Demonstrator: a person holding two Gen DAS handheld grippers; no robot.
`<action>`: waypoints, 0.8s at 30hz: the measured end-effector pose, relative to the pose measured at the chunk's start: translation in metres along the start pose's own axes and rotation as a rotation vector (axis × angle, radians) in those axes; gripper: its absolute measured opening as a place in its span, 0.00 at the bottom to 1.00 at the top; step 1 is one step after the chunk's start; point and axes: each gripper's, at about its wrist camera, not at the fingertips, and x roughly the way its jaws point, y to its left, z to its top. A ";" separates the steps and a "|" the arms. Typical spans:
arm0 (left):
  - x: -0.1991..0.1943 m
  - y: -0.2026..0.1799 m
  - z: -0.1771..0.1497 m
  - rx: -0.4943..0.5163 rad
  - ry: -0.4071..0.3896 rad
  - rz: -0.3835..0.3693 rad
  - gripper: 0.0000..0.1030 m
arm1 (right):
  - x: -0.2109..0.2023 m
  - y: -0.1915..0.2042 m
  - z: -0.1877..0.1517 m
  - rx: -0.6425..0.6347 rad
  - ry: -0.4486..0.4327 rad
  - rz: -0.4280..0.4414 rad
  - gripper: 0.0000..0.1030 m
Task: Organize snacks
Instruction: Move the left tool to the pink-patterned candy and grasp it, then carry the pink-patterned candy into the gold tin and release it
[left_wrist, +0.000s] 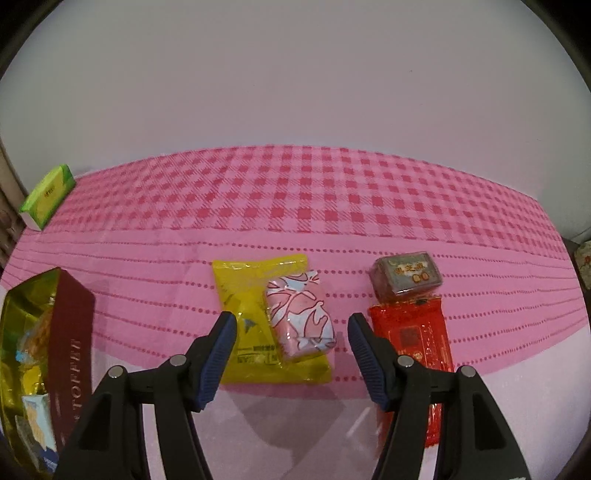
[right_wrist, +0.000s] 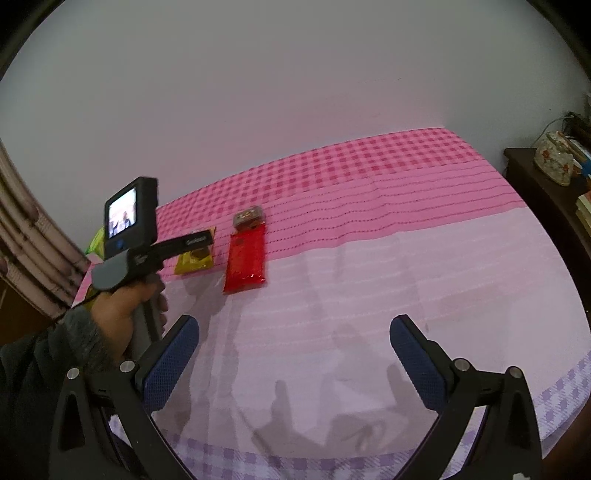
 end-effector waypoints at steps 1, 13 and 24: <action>0.004 0.000 0.001 -0.002 0.015 0.003 0.56 | 0.001 0.001 -0.001 -0.001 0.004 0.000 1.00; -0.057 0.025 0.000 0.017 -0.066 -0.148 0.29 | 0.004 0.014 -0.005 -0.036 0.011 0.018 1.00; -0.125 0.133 -0.022 -0.017 -0.122 -0.074 0.29 | 0.006 0.028 -0.011 -0.046 0.038 0.042 1.00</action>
